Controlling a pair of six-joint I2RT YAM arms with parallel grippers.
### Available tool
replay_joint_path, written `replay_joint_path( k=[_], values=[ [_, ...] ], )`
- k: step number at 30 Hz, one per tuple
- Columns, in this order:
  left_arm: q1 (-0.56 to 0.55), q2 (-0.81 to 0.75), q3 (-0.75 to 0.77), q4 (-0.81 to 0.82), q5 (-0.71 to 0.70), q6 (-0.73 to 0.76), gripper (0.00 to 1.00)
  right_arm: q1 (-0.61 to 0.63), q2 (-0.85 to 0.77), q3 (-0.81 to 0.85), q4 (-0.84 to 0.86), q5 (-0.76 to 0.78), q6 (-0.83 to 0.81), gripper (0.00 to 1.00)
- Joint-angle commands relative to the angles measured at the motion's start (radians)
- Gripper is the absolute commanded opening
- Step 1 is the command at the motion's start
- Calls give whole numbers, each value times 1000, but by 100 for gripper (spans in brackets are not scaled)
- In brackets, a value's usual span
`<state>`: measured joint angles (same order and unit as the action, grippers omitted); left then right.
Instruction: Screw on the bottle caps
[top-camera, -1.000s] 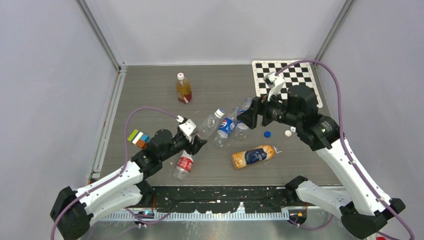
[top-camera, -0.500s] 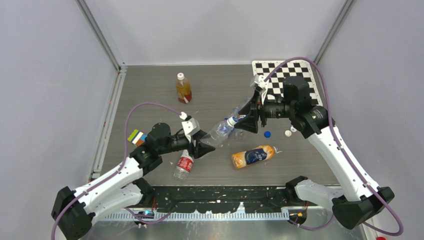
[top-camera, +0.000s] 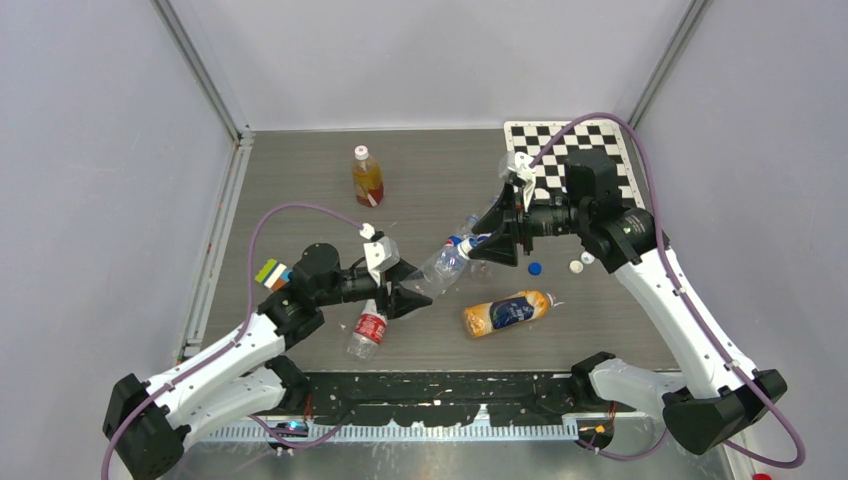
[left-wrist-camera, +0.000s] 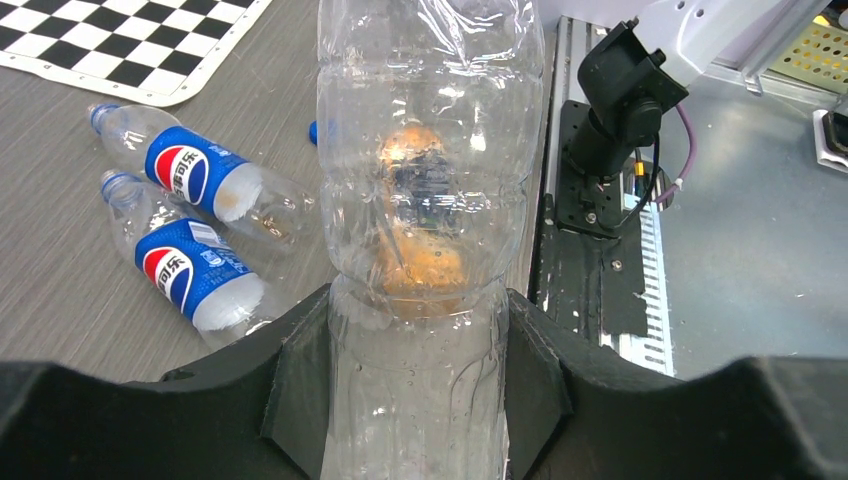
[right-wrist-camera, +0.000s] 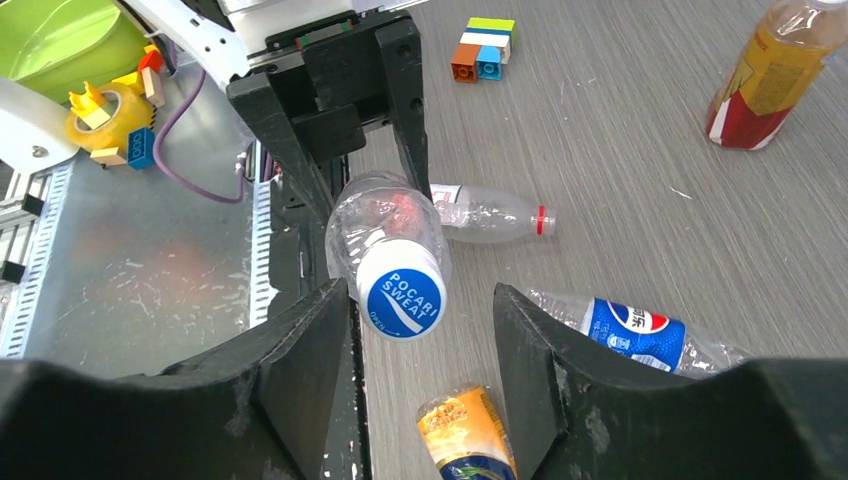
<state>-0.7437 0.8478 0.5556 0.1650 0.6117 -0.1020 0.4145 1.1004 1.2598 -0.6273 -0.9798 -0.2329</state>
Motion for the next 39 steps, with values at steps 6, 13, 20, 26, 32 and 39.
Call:
replay_joint_path(
  k=[6,13,20,26,32,39],
  values=[
    [6,-16,45,26,32,-10,0,-6,7,58,-7,-75,-14,54],
    [6,-13,55,28,40,-3,0,-5,32,71,-53,-97,-25,47],
    [6,-4,63,33,37,18,0,-5,39,77,-69,-100,-6,25],
    [1,2,84,-5,-92,158,0,-5,43,93,-95,-7,135,1],
    [-100,13,107,-8,-385,395,0,-5,50,81,-92,208,510,1],
    [-358,87,41,225,-779,754,0,-4,-20,-113,112,444,1205,1]
  ],
)
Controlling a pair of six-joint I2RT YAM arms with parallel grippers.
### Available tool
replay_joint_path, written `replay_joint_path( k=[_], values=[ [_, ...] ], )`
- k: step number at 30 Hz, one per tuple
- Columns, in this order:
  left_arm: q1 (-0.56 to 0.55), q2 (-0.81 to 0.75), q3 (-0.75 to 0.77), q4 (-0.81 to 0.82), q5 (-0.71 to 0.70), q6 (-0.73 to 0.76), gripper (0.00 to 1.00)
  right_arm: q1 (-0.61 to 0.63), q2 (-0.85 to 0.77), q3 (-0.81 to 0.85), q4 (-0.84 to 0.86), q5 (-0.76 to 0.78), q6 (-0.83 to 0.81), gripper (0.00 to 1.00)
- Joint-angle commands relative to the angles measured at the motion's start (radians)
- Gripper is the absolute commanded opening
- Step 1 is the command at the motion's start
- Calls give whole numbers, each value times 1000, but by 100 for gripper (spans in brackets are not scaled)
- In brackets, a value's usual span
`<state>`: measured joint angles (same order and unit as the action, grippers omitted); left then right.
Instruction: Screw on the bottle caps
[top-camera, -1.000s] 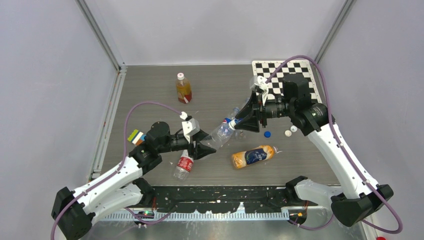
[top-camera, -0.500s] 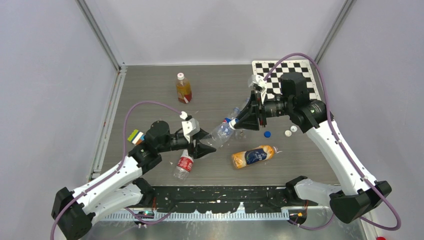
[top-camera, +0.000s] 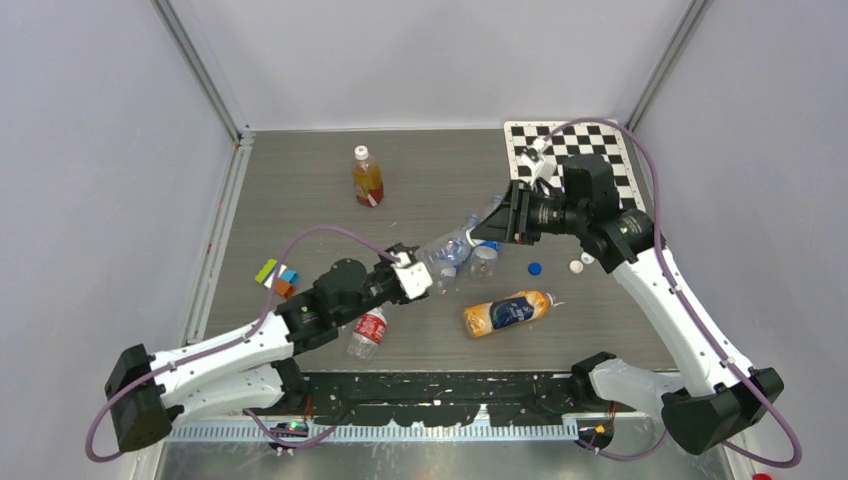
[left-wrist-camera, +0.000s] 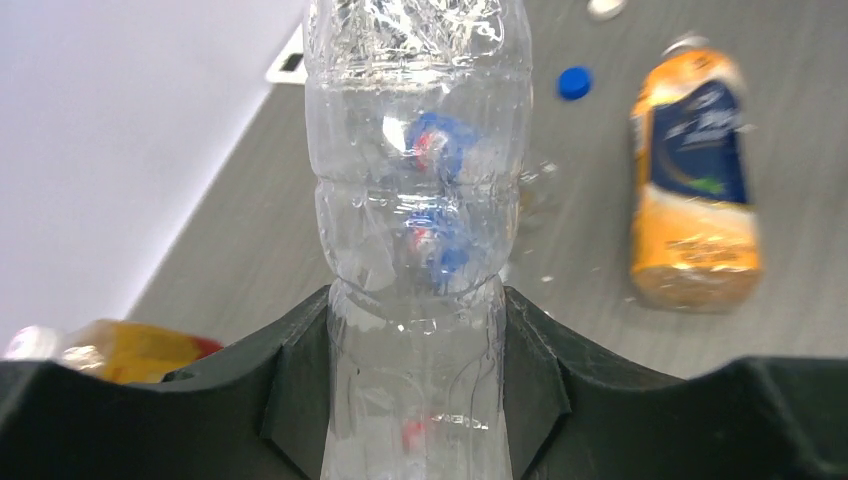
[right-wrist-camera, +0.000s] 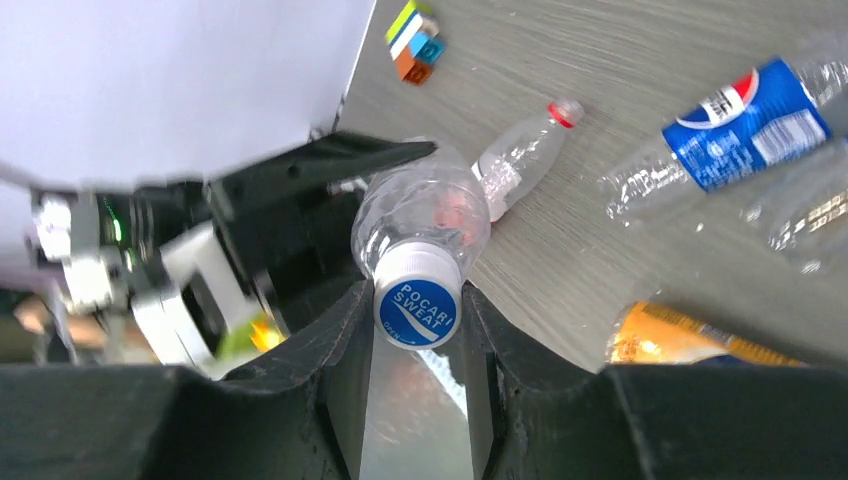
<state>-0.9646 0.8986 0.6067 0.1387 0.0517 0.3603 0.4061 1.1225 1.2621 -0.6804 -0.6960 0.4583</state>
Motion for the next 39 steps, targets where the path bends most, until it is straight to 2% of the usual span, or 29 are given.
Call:
replay_joint_path(
  k=[1,4,6,8,11,13,15,19,24,31,36,39],
  values=[
    [-167,52,-28,298,-254,350,0,5,-67,-139,189,174,576,1],
    [-249,99,-72,436,-357,523,0,6,-100,-215,238,221,782,1],
    [-278,127,-88,496,-408,599,0,9,-108,-210,226,230,814,1],
    [-282,133,-94,511,-427,586,0,9,-114,-188,218,239,798,5],
    [-280,93,-77,399,-449,475,0,10,-109,-117,207,224,671,35],
    [-270,59,-62,281,-447,384,0,10,-109,-84,198,198,542,46],
    [-247,18,-39,137,-411,279,0,9,-118,-66,195,172,407,52],
    [-134,-65,-5,-103,-227,63,0,9,-169,-58,171,152,90,58],
    [67,-101,42,-283,140,-110,0,10,-286,-127,214,101,-173,60],
    [208,-36,99,-272,540,-230,0,9,-324,-142,77,-93,-605,61],
    [229,1,123,-235,653,-263,0,10,-337,-172,40,-107,-738,61],
    [230,25,142,-227,714,-273,0,10,-341,-186,69,-119,-744,61]
  ],
)
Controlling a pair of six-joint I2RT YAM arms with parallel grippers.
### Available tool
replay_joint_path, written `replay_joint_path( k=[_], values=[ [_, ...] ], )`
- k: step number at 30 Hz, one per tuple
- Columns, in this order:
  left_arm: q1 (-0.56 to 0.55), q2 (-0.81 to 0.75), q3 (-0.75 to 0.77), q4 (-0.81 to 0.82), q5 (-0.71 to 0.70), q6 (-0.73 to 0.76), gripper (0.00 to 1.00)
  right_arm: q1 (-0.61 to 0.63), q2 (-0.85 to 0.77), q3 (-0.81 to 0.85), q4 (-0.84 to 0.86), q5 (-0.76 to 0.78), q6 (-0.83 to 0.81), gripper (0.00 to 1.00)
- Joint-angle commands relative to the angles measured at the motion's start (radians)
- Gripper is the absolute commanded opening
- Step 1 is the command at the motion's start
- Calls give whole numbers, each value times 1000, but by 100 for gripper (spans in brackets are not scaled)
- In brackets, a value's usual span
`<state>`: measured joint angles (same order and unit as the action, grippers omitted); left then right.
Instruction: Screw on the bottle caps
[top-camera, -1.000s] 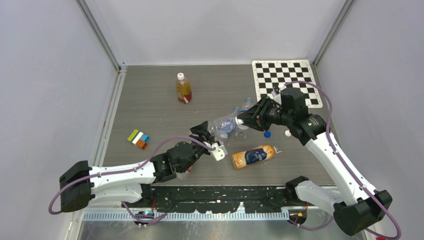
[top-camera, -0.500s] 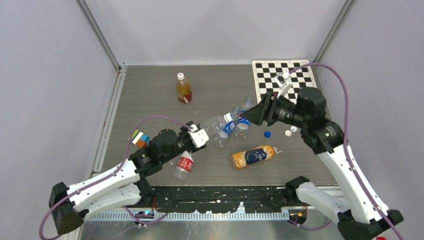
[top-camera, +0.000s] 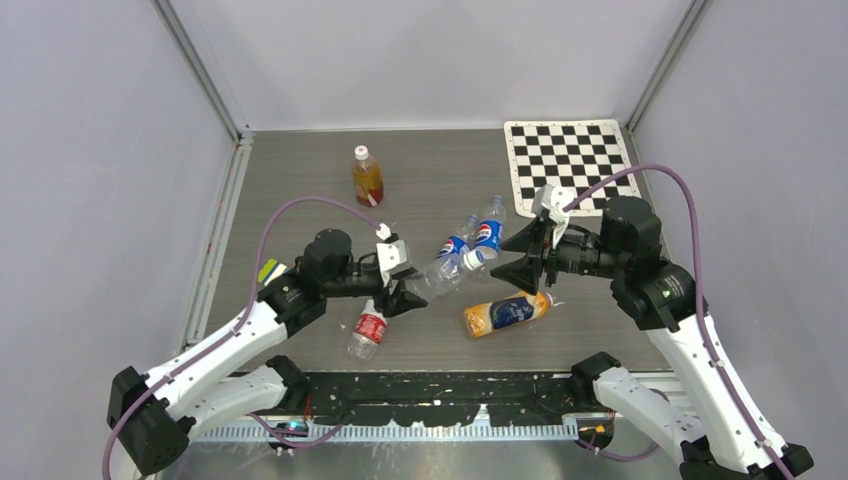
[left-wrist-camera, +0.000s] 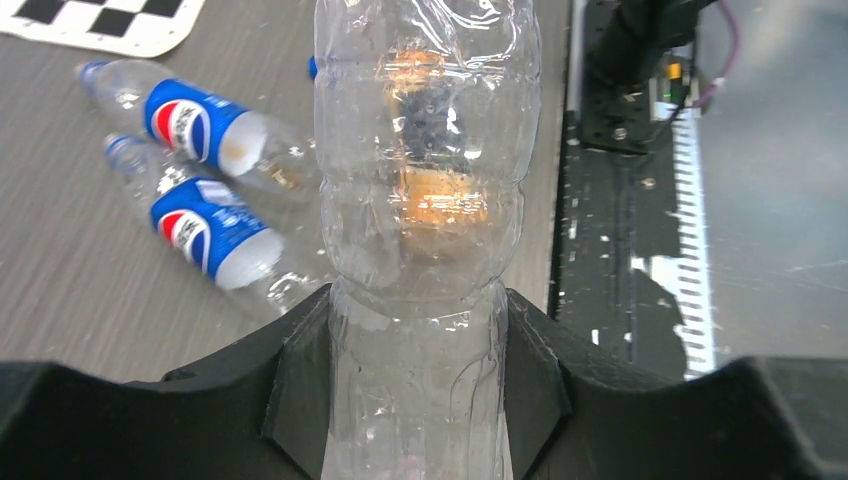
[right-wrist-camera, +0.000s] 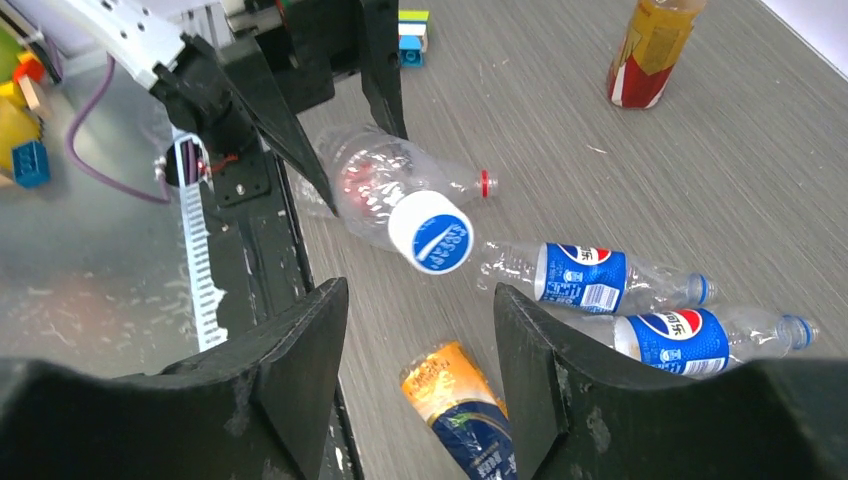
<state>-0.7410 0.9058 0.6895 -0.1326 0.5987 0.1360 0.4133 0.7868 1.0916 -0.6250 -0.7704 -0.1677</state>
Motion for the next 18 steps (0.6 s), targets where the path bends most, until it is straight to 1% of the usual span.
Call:
replay_joint_path(
  k=[1,4,11,18],
  values=[
    [6,24,63,49,183,-50,0,2,-3,-18,28,-65,-110,61],
    [6,37,70,66,215,-54,0,2,20,-8,34,-108,-102,59],
    [6,61,91,73,248,-59,0,3,42,-3,59,-149,-81,56],
    [6,70,102,74,270,-58,0,4,57,-3,78,-175,-55,50]
  ],
)
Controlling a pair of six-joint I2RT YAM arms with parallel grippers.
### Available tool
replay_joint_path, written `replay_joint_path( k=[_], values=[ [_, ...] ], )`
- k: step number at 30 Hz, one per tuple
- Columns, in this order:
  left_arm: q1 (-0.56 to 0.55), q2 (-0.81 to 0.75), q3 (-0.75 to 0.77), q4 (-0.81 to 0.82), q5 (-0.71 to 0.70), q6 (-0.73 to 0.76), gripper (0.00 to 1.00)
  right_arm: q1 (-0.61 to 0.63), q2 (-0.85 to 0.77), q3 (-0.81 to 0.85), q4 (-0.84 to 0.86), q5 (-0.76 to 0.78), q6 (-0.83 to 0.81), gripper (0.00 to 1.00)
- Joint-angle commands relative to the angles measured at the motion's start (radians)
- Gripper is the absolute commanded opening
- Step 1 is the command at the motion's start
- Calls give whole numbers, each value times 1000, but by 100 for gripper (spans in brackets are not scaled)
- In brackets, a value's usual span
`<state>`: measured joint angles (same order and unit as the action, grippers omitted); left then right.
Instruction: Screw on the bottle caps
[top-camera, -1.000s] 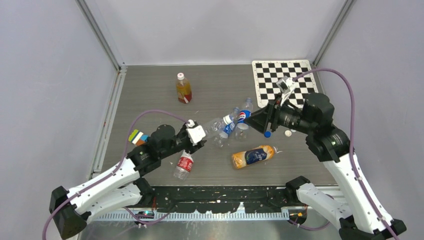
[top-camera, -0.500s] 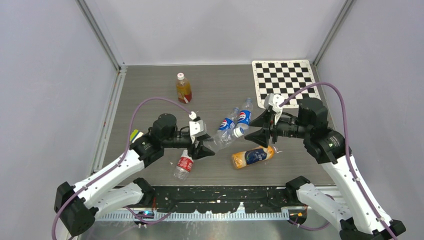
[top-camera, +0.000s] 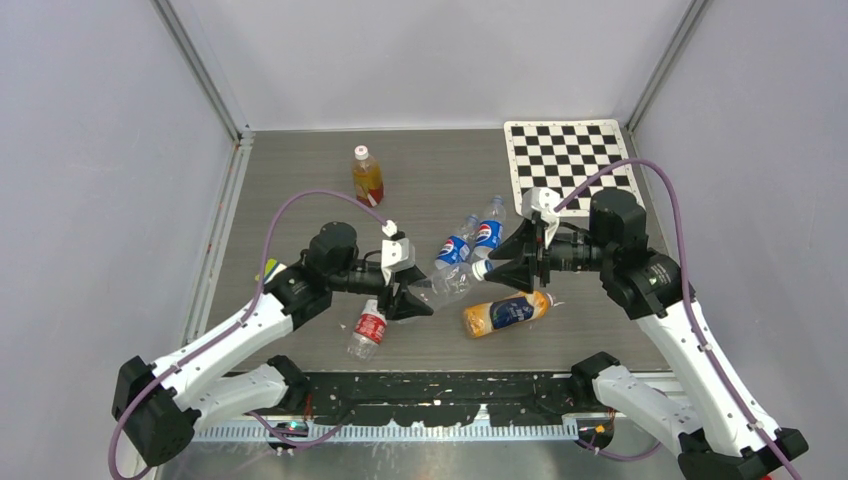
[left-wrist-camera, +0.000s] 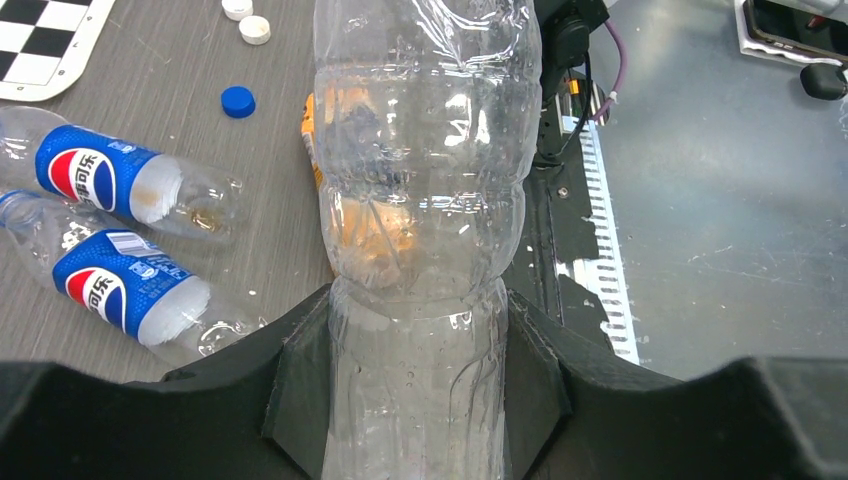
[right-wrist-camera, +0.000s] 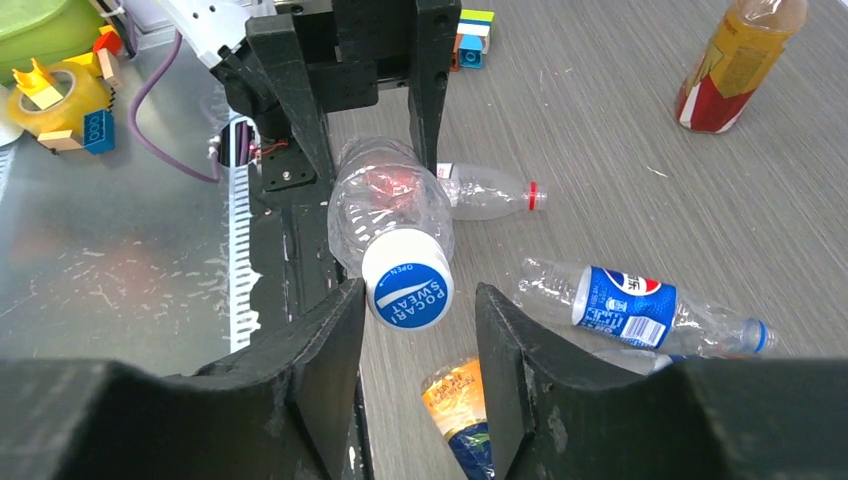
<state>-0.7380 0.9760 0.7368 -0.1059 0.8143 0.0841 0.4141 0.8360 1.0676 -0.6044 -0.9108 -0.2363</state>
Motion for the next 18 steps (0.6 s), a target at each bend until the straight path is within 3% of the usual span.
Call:
replay_joint_path(
  k=[1,4,8,12,18],
  values=[
    [3,0,55,46,59,-5,0,4,11,21,59,-41,16,47],
    [3,2,60,35,59,4,0,5,25,24,75,-52,39,37],
    [3,7,78,10,62,27,0,5,44,31,75,-77,64,15],
    [3,2,89,6,18,61,0,5,63,40,59,-74,102,2],
    [-27,-45,71,19,-247,169,0,5,100,56,32,58,323,0]
  ],
)
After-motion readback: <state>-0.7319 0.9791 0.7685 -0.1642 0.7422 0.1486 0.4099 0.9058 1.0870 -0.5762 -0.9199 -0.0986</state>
